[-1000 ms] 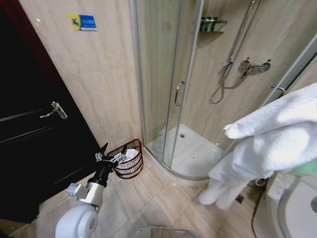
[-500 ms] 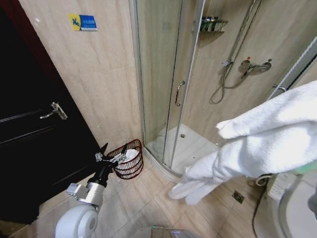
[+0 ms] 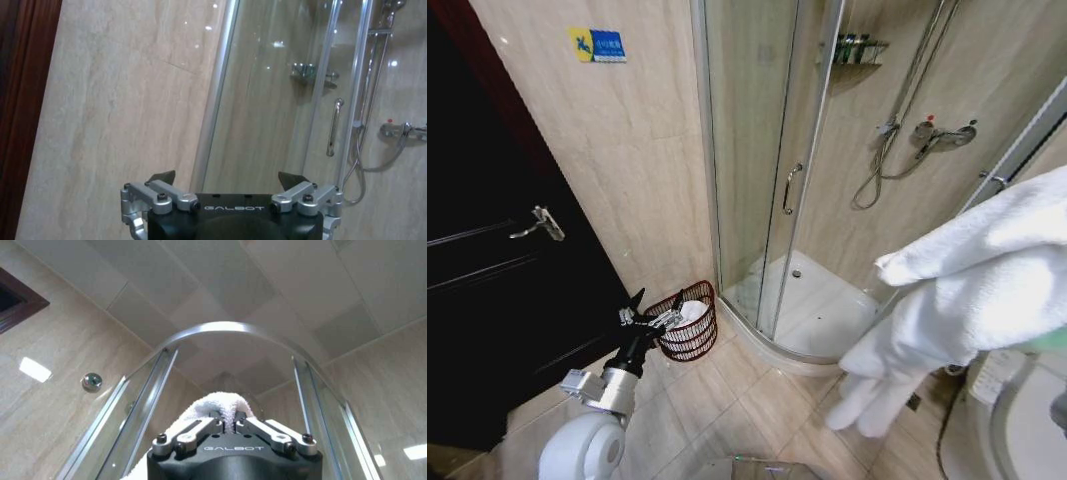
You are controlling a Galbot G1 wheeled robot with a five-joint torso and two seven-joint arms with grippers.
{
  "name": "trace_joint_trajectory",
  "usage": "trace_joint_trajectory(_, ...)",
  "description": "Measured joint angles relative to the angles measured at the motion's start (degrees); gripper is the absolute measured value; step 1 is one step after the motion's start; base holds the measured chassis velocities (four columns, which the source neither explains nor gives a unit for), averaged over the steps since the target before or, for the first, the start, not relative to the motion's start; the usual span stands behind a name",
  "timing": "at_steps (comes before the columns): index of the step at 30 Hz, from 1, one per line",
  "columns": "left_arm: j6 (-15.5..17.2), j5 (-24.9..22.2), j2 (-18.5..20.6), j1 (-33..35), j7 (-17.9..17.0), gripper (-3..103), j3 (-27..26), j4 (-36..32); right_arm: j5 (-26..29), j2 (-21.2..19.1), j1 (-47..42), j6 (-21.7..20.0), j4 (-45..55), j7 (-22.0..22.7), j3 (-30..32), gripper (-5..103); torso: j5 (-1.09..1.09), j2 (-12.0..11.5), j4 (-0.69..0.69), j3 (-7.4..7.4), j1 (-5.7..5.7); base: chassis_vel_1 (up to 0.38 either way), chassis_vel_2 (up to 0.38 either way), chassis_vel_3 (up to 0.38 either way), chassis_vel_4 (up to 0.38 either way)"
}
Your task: Discard the used towel into the hamper.
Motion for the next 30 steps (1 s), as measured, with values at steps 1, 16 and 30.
trace_joint_trajectory(1, 0.0, 0.0, 0.0, 0.0, 0.0, 100, 0.0, 0.0, 0.0, 0.0, 0.0, 0.0, 0.0, 0.0, 0.0, 5, 0.0, 0.0, 0.0, 0.0, 0.0, 0.0, 0.0, 0.0, 0.0)
trace_joint_trajectory(16, 0.0, 0.0, 0.0, 0.0, 0.0, 100, 0.0, 0.0, -0.1, 0.0, 0.0, 0.0, 0.0, 0.0, -0.4, 5, -0.04, 0.0, 0.0, 0.0, -0.01, 0.063, 0.064, -0.058, -0.064)
trace_joint_trajectory(30, 0.0, 0.0, 0.0, 0.0, 0.0, 100, 0.0, 0.0, 0.3, -0.5, 0.7, 0.7, 0.0, -1.0, -3.4, 5, 0.01, 0.0, -0.01, 0.0, -0.01, 0.01, 0.004, -0.001, -0.01)
